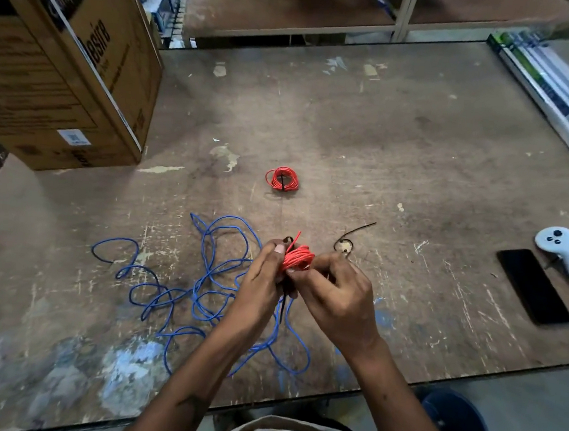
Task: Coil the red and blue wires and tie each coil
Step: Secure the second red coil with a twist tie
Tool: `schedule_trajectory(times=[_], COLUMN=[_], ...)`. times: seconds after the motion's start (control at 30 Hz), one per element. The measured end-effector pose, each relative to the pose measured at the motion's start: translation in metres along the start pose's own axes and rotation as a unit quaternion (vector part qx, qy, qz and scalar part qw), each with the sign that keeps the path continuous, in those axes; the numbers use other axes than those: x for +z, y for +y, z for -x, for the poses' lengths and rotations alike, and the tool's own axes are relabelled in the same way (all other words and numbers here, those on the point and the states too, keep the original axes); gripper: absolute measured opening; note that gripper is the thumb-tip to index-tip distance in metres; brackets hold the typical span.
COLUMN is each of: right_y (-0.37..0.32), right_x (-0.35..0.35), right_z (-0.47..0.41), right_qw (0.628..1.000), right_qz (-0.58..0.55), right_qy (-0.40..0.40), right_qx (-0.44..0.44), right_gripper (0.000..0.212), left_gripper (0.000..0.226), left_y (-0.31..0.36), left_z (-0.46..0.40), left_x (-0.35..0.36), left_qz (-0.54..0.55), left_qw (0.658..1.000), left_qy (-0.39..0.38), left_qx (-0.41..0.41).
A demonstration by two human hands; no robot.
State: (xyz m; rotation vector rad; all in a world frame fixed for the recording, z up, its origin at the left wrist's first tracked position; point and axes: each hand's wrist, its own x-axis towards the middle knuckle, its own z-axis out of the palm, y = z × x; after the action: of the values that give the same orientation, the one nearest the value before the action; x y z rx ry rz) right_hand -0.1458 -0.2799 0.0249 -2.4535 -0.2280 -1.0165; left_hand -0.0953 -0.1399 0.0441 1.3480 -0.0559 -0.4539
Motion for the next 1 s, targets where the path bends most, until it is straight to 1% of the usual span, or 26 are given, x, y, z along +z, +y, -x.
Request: schedule_trajectory(times=[0.1, 0.2, 0.23, 0.37, 0.47, 0.53, 0.57, 0.67, 0.7, 0.73, 0.77, 0.83, 0.9, 0.93, 1.0], right_y=[0.001, 0.0, 0.0, -0.007, -0.019, -0.03, -0.035, -0.048, -0.051, -0.053, -0.056, -0.06, -0.062, -0.062, -0.06], right_x=[0.0, 0.001, 0.001, 0.004, 0.006, 0.006, 0.007, 0.007, 0.007, 0.006, 0.005, 0.003, 0.001, 0.0, 0.0], right_z=[0.0, 0.0, 0.0, 0.0, 0.0, 0.001, 0.002, 0.0, -0.002, -0.005, -0.007, -0.011, -0.016, -0.019, -0.022], right_qw=[1.0, 0.998, 0.997, 0.987, 0.964, 0.935, 0.912, 0.821, 0.797, 0.782, 0.777, 0.783, 0.803, 0.822, 0.873], right_qz=[-0.021, -0.056, -0.066, -0.143, -0.227, -0.294, -0.332, -0.45, -0.478, -0.496, -0.503, -0.486, -0.436, -0.399, -0.306], right_qy=[-0.005, -0.008, -0.007, -0.001, 0.006, 0.01, 0.014, 0.048, 0.059, 0.064, 0.062, 0.057, 0.053, 0.045, 0.023], right_qx=[0.013, 0.023, 0.027, 0.071, 0.136, 0.197, 0.239, 0.348, 0.364, 0.372, 0.374, 0.383, 0.402, 0.404, 0.38], right_gripper=[0.005, 0.005, 0.005, 0.004, 0.012, 0.009, 0.006, 0.004, 0.004, 0.006, 0.008, 0.01, 0.013, 0.015, 0.019], left_gripper=[0.027, 0.012, 0.01, 0.01, 0.017, 0.019, 0.02, 0.019, 0.019, 0.019, 0.02, 0.018, 0.015, 0.017, 0.02], left_y=[0.001, -0.001, -0.001, -0.002, -0.002, -0.001, 0.0, 0.001, 0.001, 0.001, 0.002, 0.004, 0.006, 0.006, 0.01], left_z=[0.001, -0.002, -0.004, -0.007, -0.005, -0.004, -0.004, -0.003, -0.002, -0.001, 0.0, 0.002, 0.004, 0.005, 0.008], left_x=[-0.004, -0.008, -0.009, -0.014, -0.014, -0.013, -0.014, -0.017, -0.017, -0.017, -0.016, -0.016, -0.017, -0.018, -0.017], left_qz=[0.025, 0.04, 0.039, 0.018, -0.02, -0.042, -0.049, -0.067, -0.075, -0.084, -0.092, -0.115, -0.153, -0.174, -0.206], left_qw=[0.999, 0.999, 0.999, 0.999, 0.998, 0.996, 0.995, 0.992, 0.99, 0.989, 0.988, 0.984, 0.976, 0.97, 0.959], left_qy=[-0.025, -0.027, -0.022, 0.025, 0.051, 0.065, 0.071, 0.095, 0.097, 0.096, 0.093, 0.09, 0.088, 0.09, 0.096], left_qx=[0.017, 0.021, 0.022, 0.027, 0.032, 0.036, 0.039, 0.057, 0.064, 0.073, 0.084, 0.105, 0.131, 0.144, 0.171])
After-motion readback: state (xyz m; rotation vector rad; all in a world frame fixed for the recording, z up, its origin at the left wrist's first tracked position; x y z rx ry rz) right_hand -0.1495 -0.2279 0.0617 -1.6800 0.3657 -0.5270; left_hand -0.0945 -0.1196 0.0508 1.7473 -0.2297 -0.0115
